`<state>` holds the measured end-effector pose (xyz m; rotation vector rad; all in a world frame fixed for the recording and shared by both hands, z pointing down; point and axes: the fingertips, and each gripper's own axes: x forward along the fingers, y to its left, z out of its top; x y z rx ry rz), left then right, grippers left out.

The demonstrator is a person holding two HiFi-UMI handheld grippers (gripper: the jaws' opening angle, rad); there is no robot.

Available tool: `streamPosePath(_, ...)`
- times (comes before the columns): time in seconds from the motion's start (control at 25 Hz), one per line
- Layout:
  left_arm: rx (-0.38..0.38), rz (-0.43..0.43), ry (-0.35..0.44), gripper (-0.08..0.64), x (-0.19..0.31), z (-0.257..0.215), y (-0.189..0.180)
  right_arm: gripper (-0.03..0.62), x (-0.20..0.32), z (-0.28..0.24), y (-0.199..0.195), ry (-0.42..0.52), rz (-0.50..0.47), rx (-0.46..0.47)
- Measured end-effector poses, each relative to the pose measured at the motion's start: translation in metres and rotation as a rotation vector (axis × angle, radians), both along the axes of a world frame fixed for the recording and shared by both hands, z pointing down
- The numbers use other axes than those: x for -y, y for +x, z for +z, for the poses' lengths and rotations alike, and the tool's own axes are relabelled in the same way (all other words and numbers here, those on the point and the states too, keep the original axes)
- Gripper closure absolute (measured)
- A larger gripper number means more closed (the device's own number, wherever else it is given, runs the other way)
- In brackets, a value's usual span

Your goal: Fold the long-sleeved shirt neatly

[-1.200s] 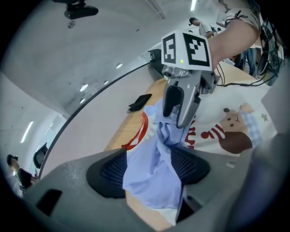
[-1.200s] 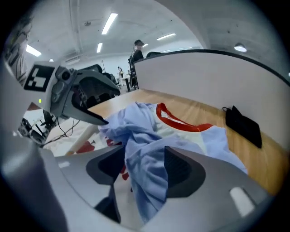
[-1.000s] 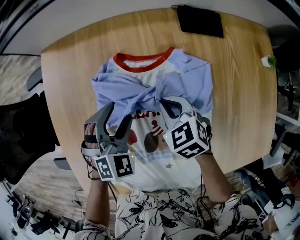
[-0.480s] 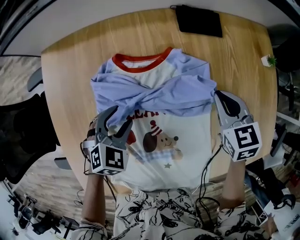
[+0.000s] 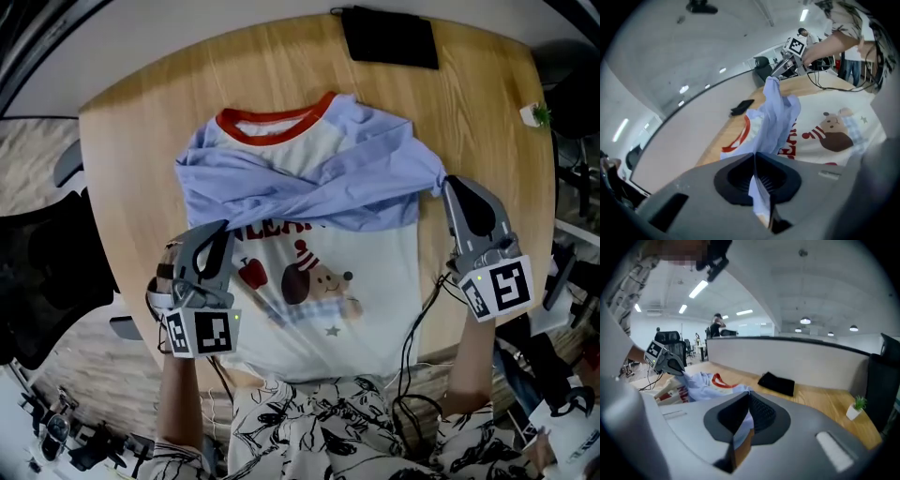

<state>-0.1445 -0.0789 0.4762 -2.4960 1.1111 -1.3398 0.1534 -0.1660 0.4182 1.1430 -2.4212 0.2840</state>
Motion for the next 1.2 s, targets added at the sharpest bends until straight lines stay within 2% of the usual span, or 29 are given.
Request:
streamPosePath(0.08,0.043,0.068,0.077,0.543,-0.015,-0.008,-0.004,0.575,-0.013,-0.007,0.007,0.027,-0.035,0.069)
streamPosePath(0.12,0.068,0.108,0.067,0.543,-0.026,-0.001,-0.005,0.575,-0.021,0.0,0.011,-0.008,-0.054,0.079)
streamPosePath(0.24,0.087,0.176,-0.082,0.524,-0.057,0.033,-0.003,0.574,-0.048,0.038,0.019,-0.176,-0.114,0.027)
streamPosePath(0.28,0.088,0.183,-0.137,0.482,-0.064,0.043,-0.003,0.572,-0.056,0.047,0.019,-0.213,-0.137,0.004)
streamPosePath(0.32,0.092,0.188,-0.18,0.403,-0.068,0.049,-0.003,0.575,-0.062,0.052,0.02,-0.231,-0.166,-0.011)
streamPosePath(0.36,0.097,0.192,-0.207,0.38,-0.072,0.054,-0.004,0.575,-0.069,0.055,0.019,-0.234,-0.204,-0.02)
streamPosePath(0.52,0.1,0.209,-0.252,0.374,-0.079,0.056,-0.003,0.57,-0.103,0.059,0.021,-0.25,-0.406,-0.043)
streamPosePath(0.64,-0.003,0.187,-0.247,0.348,-0.071,0.033,0.018,0.419,-0.111,0.062,0.031,-0.308,-0.44,-0.047)
streamPosePath(0.72,-0.092,0.144,-0.223,0.349,-0.061,0.016,0.037,0.377,-0.101,0.057,0.035,-0.296,-0.4,-0.039)
streamPosePath(0.8,-0.112,0.12,-0.203,0.353,-0.053,0.011,0.048,0.325,-0.081,0.044,0.024,-0.278,-0.371,-0.013)
streamPosePath(0.96,-0.063,0.125,-0.205,0.356,-0.048,0.022,0.056,0.321,-0.034,0.042,-0.014,-0.351,-0.328,0.027)
streamPosePath(1.04,-0.051,0.121,-0.195,0.356,-0.048,0.025,0.058,0.322,-0.025,0.062,-0.029,-0.395,-0.357,-0.047)
streamPosePath(1.12,-0.042,0.111,-0.185,0.357,-0.05,0.025,0.059,0.397,-0.025,0.088,-0.033,-0.432,-0.396,-0.161)
streamPosePath(1.2,-0.042,0.095,-0.181,0.357,-0.051,0.023,0.057,0.456,-0.028,0.106,-0.03,-0.484,-0.4,-0.219)
